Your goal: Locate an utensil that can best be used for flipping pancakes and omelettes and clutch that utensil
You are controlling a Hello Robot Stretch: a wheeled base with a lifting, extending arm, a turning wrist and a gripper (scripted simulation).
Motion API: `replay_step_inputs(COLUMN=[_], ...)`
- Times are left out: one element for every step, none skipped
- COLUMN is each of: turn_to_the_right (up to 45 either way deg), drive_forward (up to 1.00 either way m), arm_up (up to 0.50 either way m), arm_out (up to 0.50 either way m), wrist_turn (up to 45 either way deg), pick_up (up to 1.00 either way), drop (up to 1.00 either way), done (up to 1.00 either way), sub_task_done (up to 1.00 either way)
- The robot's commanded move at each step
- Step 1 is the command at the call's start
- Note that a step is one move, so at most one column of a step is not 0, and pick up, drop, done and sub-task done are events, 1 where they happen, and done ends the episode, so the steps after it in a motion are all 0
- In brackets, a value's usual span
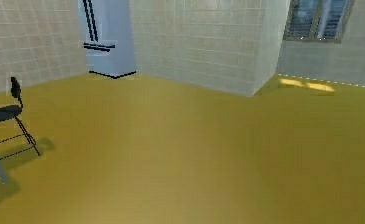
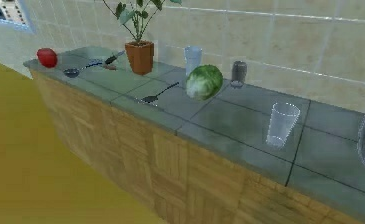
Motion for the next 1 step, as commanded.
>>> replay_step_inputs(turn_to_the_right=[45.0], drive_forward=[0.00], arm_up=[0.00], arm_out=[0.00], wrist_turn=[0.0], pick_up=[0.00], drop=[0.00], done=[0.00], sub_task_done=[0.00])
